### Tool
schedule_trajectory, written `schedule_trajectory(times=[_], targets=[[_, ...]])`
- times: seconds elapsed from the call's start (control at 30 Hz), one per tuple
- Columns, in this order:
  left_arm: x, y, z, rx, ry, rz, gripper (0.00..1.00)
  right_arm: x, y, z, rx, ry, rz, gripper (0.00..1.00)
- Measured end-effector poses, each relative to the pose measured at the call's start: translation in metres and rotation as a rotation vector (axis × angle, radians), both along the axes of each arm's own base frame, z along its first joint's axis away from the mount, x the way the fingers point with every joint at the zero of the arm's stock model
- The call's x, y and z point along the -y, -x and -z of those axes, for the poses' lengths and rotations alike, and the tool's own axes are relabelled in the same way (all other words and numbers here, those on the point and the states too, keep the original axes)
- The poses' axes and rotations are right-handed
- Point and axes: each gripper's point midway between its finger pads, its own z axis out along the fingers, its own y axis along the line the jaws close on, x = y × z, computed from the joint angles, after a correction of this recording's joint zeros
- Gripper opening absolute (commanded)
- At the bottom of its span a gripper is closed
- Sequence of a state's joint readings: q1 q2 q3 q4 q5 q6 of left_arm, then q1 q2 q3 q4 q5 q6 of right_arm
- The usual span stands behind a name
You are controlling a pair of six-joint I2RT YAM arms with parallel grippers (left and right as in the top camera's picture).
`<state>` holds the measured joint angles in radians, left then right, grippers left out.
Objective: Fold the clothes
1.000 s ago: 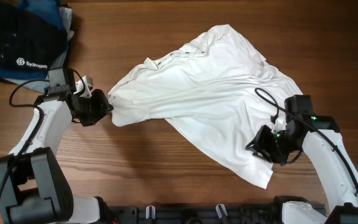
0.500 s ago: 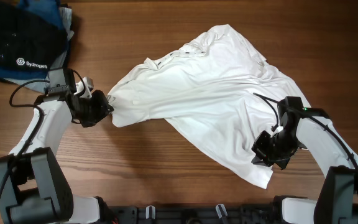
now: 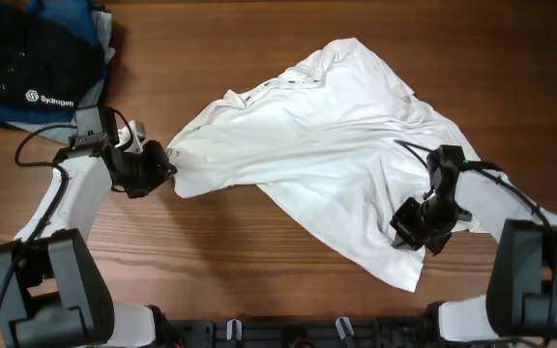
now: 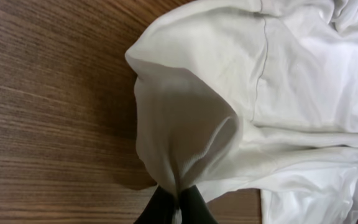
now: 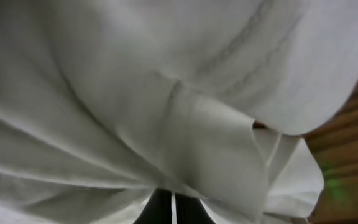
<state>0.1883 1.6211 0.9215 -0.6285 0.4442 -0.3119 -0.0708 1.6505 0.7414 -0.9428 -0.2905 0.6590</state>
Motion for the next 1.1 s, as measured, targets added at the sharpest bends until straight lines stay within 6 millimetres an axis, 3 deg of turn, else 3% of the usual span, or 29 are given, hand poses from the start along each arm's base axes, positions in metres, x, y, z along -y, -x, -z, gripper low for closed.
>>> schedule_trajectory(times=[0.57, 0.63, 0.67, 0.77, 0.9, 1.1], targets=[[0.001, 0.003, 0.001, -0.012, 0.002, 0.000, 0.04, 0.001, -0.017, 0.003, -0.109, -0.118, 0.158, 0.04], [0.001, 0.004, 0.001, -0.018, 0.004, 0.000, 0.04, 0.004, -0.037, 0.003, -0.041, -0.114, 0.147, 0.04], [0.001, 0.004, 0.001, -0.020, 0.004, 0.000, 0.04, 0.014, -0.087, 0.001, 0.148, -0.087, 0.127, 0.04], [0.002, 0.005, 0.001, -0.022, 0.008, 0.001, 0.04, 0.050, -0.154, -0.006, 0.359, 0.073, 0.077, 0.04], [0.003, 0.005, 0.000, -0.022, 0.015, 0.003, 0.04, 0.075, -0.168, -0.012, 0.378, 0.187, 0.039, 0.04], [0.003, 0.006, 0.000, -0.023, 0.019, 0.004, 0.04, 0.089, -0.184, -0.027, 0.420, 0.255, -0.029, 0.04]])
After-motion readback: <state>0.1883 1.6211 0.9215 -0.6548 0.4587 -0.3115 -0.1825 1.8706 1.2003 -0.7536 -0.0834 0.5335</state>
